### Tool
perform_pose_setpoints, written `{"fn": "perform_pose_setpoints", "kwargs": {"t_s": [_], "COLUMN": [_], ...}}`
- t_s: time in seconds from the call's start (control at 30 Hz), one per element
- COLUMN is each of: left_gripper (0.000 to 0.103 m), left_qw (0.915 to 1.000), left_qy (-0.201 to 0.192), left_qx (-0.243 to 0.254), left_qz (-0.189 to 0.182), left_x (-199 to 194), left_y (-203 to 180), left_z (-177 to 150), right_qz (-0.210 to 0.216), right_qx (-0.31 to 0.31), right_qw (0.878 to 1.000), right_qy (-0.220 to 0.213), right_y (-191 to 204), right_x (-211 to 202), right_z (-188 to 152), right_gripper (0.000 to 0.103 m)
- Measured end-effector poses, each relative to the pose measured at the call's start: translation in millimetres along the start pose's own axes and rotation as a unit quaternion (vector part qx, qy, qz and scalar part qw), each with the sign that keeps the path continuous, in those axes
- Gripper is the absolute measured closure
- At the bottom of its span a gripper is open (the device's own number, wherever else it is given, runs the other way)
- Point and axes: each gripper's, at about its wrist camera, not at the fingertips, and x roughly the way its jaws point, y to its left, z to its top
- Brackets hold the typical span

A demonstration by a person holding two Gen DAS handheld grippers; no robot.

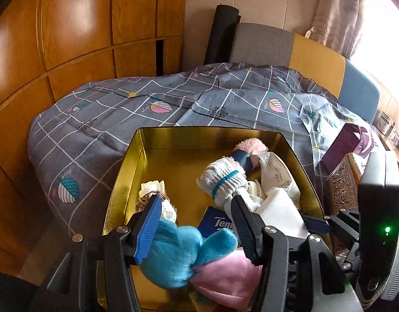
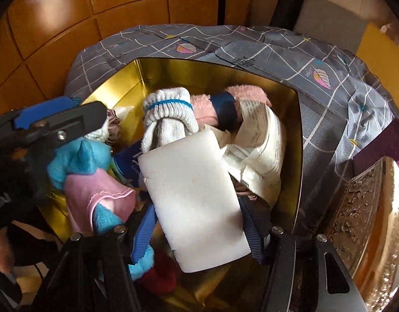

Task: Organize soft objects
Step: 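Carry the white sponge over the gold tray with the right tool, then open the right tool to drop the white sponge into the tray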

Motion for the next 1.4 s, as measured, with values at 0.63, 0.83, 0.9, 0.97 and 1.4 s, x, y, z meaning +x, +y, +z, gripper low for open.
{"fn": "perform_pose_setpoints", "kwargs": {"t_s": [0.63, 0.83, 0.9, 0.97, 1.4], "left_gripper": [0.047, 0.047, 0.047, 0.047, 0.034], "left_qw": [0.9997, 0.9995, 0.9993, 0.9991, 0.9956], "left_qy": [-0.024, -0.031, -0.035, -0.040, -0.081], "left_qx": [0.002, -0.001, -0.002, 0.002, 0.034], "left_qz": [-0.009, -0.011, -0.011, -0.013, -0.031], "left_x": [-19.0, -24.6, -27.2, -30.4, -57.1], "left_y": [-10.9, -12.9, -14.5, -18.2, -61.1], "left_z": [2.3, 3.9, 4.2, 4.6, 0.3], "right_qz": [-0.053, -0.070, -0.084, -0.101, -0.169], "right_qx": [0.000, 0.003, 0.006, 0.018, 0.161], "right_qw": [0.997, 0.995, 0.992, 0.989, 0.956], "right_qy": [-0.054, -0.077, -0.092, -0.104, -0.176], "right_y": [-6.0, -6.5, -8.3, -12.0, -62.9], "right_x": [-33.3, -48.1, -57.3, -66.1, -126.1], "right_z": [-10.5, -11.0, -12.8, -15.6, -53.2], "right_gripper": [0.025, 0.018, 0.017, 0.015, 0.005]}}
